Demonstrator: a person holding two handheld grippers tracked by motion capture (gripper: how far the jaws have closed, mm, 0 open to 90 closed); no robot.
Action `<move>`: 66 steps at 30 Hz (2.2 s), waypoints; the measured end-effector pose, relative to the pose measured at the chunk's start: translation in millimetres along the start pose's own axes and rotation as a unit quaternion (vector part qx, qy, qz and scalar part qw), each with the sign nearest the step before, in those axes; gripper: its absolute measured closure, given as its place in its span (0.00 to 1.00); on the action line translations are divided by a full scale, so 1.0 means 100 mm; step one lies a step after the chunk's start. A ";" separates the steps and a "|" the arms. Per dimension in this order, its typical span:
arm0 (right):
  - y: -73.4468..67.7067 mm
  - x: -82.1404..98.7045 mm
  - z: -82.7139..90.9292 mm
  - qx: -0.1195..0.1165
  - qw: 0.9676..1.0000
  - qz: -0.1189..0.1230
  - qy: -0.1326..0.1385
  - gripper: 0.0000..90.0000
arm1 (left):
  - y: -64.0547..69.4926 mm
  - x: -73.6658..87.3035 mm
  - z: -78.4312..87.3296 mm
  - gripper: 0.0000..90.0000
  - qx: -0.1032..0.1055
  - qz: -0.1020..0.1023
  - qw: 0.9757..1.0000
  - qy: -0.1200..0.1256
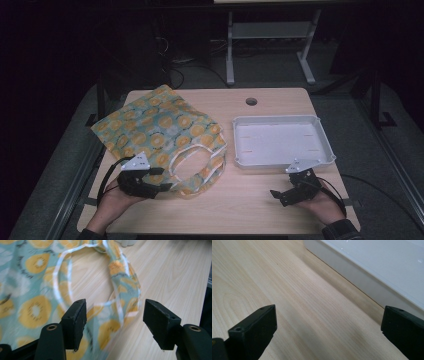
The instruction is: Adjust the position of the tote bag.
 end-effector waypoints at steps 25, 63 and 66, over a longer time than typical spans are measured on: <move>-0.02 -0.01 -0.03 -0.006 1.000 0.007 -0.002 0.00 | 0.12 -0.09 -0.91 0.45 0.034 0.003 0.999 -0.040; -0.03 -0.02 -0.04 -0.009 1.000 0.020 -0.006 0.05 | 0.27 0.29 -0.81 0.99 0.056 -0.025 0.989 -0.135; -0.04 -0.01 -0.04 -0.010 1.000 0.020 -0.007 0.05 | 0.29 0.33 -0.70 0.99 0.058 -0.013 0.989 -0.137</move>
Point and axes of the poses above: each handheld gripper's, and its own axes: z roughly backward along the jaws, x roughly out of its underside, y roughly to its right, the point moved 10 cm from there along -z, roughly forward along the jaws, and after that the axes turned 15 degrees about y, right-handed, at the moved point
